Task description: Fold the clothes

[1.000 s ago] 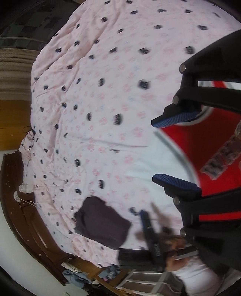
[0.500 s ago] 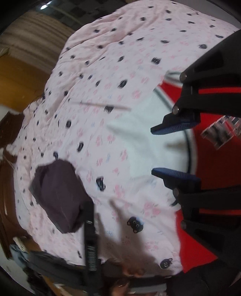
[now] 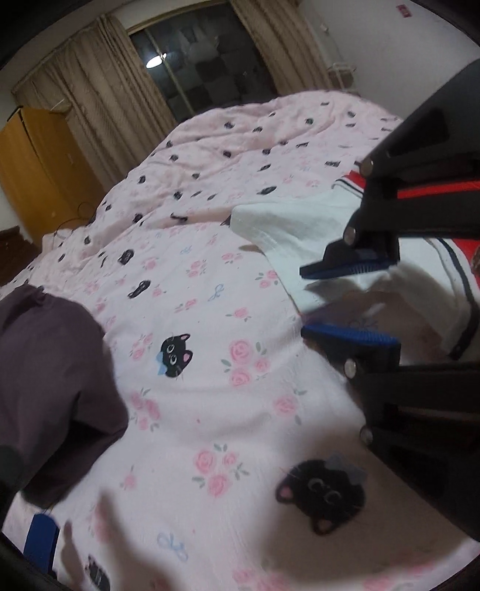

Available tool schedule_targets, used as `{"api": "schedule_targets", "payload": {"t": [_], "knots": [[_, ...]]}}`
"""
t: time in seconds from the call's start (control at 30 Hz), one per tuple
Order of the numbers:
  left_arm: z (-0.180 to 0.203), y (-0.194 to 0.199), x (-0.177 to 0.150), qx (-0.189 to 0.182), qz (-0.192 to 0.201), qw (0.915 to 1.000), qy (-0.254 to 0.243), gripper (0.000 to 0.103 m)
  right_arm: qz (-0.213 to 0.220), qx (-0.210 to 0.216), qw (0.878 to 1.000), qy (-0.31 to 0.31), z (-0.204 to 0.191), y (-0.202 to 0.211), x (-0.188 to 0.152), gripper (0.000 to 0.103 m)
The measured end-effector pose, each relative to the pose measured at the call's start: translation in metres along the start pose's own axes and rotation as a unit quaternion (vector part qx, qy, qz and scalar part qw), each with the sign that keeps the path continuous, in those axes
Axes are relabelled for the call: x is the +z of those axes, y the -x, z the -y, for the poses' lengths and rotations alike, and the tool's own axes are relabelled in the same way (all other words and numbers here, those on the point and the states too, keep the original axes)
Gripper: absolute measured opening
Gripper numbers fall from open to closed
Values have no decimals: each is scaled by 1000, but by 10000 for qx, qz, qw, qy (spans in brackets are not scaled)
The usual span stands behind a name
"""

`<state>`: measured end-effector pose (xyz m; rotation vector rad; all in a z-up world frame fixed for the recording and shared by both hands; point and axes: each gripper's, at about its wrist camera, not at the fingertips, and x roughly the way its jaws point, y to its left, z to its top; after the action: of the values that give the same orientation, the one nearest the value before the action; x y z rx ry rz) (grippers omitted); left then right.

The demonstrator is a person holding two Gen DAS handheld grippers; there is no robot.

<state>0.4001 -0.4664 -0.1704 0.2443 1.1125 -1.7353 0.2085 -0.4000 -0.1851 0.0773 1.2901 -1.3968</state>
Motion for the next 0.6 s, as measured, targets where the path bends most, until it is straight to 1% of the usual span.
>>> {"api": "schedule_targets", "payload": {"t": [0.03, 0.3, 0.37, 0.4, 0.5, 0.6], "knots": [[-1, 1, 0, -27, -5, 10000, 31, 63, -25, -70, 10000, -40, -1, 0, 1, 8], [0, 6, 1, -129, 19, 9999, 101, 63, -211, -619, 9972, -357, -9, 3, 11, 5], [1, 7, 1, -153, 33, 9998, 130, 63, -126, -623, 9972, -405, -6, 13, 14, 5], [2, 7, 1, -157, 34, 9998, 133, 63, -78, -580, 9973, -440, -4, 18, 15, 5], [4, 7, 0, -179, 18, 9997, 147, 63, -10, -256, 9983, -514, -4, 23, 19, 4], [7, 7, -1, -171, 2, 9998, 144, 63, 55, 183, 9993, -326, -20, 18, 22, 3]]}}
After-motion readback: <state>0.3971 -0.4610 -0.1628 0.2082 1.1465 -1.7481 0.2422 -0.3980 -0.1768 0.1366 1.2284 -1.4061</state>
